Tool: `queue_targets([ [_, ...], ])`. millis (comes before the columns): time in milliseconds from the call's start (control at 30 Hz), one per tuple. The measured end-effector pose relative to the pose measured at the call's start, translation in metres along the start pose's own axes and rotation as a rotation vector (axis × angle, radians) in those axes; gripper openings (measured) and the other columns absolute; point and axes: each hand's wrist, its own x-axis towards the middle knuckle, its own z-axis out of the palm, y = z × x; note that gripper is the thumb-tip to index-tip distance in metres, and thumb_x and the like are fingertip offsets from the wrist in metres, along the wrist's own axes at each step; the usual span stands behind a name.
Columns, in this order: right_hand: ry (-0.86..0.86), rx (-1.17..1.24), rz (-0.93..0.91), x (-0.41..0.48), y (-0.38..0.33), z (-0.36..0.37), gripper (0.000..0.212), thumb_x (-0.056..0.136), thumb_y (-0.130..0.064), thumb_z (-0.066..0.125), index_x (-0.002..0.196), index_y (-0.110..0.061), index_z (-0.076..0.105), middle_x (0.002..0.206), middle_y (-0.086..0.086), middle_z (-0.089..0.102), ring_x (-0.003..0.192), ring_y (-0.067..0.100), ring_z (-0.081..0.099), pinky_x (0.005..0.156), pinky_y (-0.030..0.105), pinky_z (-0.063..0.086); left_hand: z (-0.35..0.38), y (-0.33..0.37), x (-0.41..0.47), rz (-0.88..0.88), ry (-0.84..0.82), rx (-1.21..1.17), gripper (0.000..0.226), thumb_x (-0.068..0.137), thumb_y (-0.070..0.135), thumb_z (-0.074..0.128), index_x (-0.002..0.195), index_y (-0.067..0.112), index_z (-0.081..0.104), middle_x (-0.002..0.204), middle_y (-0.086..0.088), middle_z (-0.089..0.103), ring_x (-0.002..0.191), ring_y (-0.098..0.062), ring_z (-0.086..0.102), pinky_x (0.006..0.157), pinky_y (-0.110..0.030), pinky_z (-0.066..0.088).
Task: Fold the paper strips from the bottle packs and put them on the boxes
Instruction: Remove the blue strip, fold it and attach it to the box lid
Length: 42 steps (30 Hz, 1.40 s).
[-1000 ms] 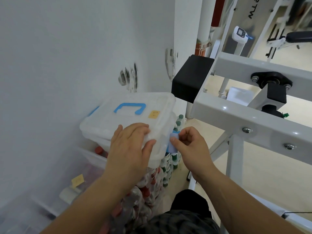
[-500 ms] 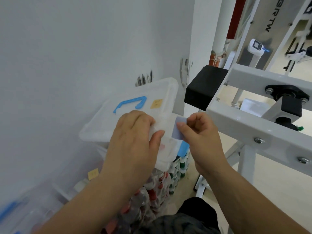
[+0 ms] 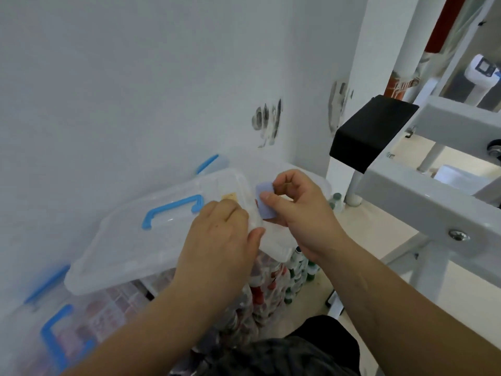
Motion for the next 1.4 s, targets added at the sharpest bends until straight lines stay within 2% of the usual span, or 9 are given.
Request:
queue_targets([
  [200, -0.11, -0.189, 0.03, 0.012, 0.025, 0.031, 0.02, 0.086, -0.023, 0.077, 0.081, -0.031, 0.059, 0.099, 0.01, 0.066, 0.092, 0.034, 0.068, 0.074, 0.052, 0.064, 0.012, -0.028, -0.02, -0.053, -0.043, 0.006, 0.025, 0.064, 0.017, 0.09, 0.067, 0.006, 0.068, 0.067, -0.01, 0.064, 0.063, -0.029, 0.063, 0.061, -0.038, 0.057],
  [400, -0.031, -0.384, 0.007, 0.017, 0.031, 0.042, 0.021, 0.083, -0.035, 0.078, 0.083, -0.029, 0.059, 0.086, -0.003, 0.067, 0.081, 0.025, 0.069, 0.071, 0.051, 0.063, 0.037, -0.058, -0.026, -0.203, -0.223, -0.011, 0.031, 0.068, 0.028, 0.088, 0.069, 0.005, 0.067, 0.07, -0.012, 0.063, 0.067, -0.031, 0.063, 0.064, -0.037, 0.055],
  [600, -0.024, -0.436, 0.033, 0.017, 0.029, 0.035, 0.021, 0.086, -0.03, 0.078, 0.087, -0.025, 0.059, 0.089, -0.002, 0.067, 0.078, 0.024, 0.071, 0.069, 0.047, 0.065, 0.042, -0.064, -0.014, -0.333, -0.414, 0.01, 0.049, 0.088, 0.06, 0.056, 0.107, 0.017, 0.068, 0.105, -0.001, 0.064, 0.1, -0.019, 0.058, 0.087, -0.032, 0.049],
  [767, 0.003, -0.406, 0.051, 0.026, 0.019, 0.027, 0.031, 0.082, -0.025, 0.083, 0.102, -0.023, 0.059, 0.087, 0.001, 0.071, 0.08, 0.024, 0.073, 0.066, 0.042, 0.066, 0.047, -0.082, 0.006, -0.34, -0.26, -0.116, 0.054, 0.084, 0.065, 0.058, 0.111, 0.02, 0.07, 0.11, -0.001, 0.068, 0.1, -0.02, 0.061, 0.087, -0.037, 0.053],
  [867, 0.035, -0.463, 0.066, 0.043, 0.017, 0.022, 0.038, 0.077, -0.026, 0.088, 0.106, -0.024, 0.062, 0.087, 0.001, 0.072, 0.079, 0.022, 0.074, 0.067, 0.041, 0.066, 0.052, -0.09, 0.027, -0.389, -0.323, -0.156, 0.071, 0.08, 0.073, 0.055, 0.136, 0.029, 0.053, 0.145, -0.001, 0.051, 0.13, -0.022, 0.048, 0.108, -0.044, 0.043],
  [933, 0.061, -0.524, 0.073, 0.057, 0.021, 0.019, 0.035, 0.072, -0.028, 0.091, 0.095, -0.022, 0.065, 0.085, 0.002, 0.072, 0.079, 0.025, 0.074, 0.069, 0.045, 0.065, 0.058, -0.093, 0.037, -0.411, -0.414, -0.17, 0.079, 0.078, 0.078, 0.052, 0.145, 0.037, 0.042, 0.16, 0.0, 0.032, 0.143, -0.024, 0.034, 0.117, -0.046, 0.033],
  [1067, 0.088, -0.632, 0.082, 0.084, 0.032, 0.018, 0.03, 0.067, -0.032, 0.092, 0.074, -0.019, 0.066, 0.076, 0.004, 0.072, 0.073, 0.025, 0.073, 0.068, 0.048, 0.063, 0.07, -0.098, 0.05, -0.43, -0.524, -0.206, 0.081, 0.072, 0.083, 0.054, 0.139, 0.038, 0.051, 0.165, -0.002, 0.021, 0.147, -0.024, 0.03, 0.117, -0.044, 0.03],
  [1267, 0.029, -0.635, 0.181, 0.115, 0.041, 0.032, 0.03, 0.072, -0.032, 0.09, 0.076, -0.013, 0.067, 0.067, 0.007, 0.074, 0.073, 0.03, 0.075, 0.071, 0.051, 0.063, 0.074, -0.115, 0.056, -0.42, -0.569, -0.224, 0.093, 0.053, 0.086, 0.066, 0.131, 0.036, 0.057, 0.164, 0.004, 0.024, 0.146, -0.016, 0.032, 0.116, -0.037, 0.031],
  [1400, -0.046, -0.715, 0.222, 0.135, 0.045, 0.047, 0.03, 0.076, -0.039, 0.087, 0.077, -0.014, 0.07, 0.068, 0.005, 0.076, 0.073, 0.025, 0.075, 0.074, 0.047, 0.064, 0.072, -0.123, 0.057, -0.384, -0.607, -0.248, 0.102, 0.049, 0.089, 0.064, 0.136, 0.038, 0.053, 0.165, 0.008, 0.017, 0.149, -0.014, 0.026, 0.119, -0.039, 0.031],
])
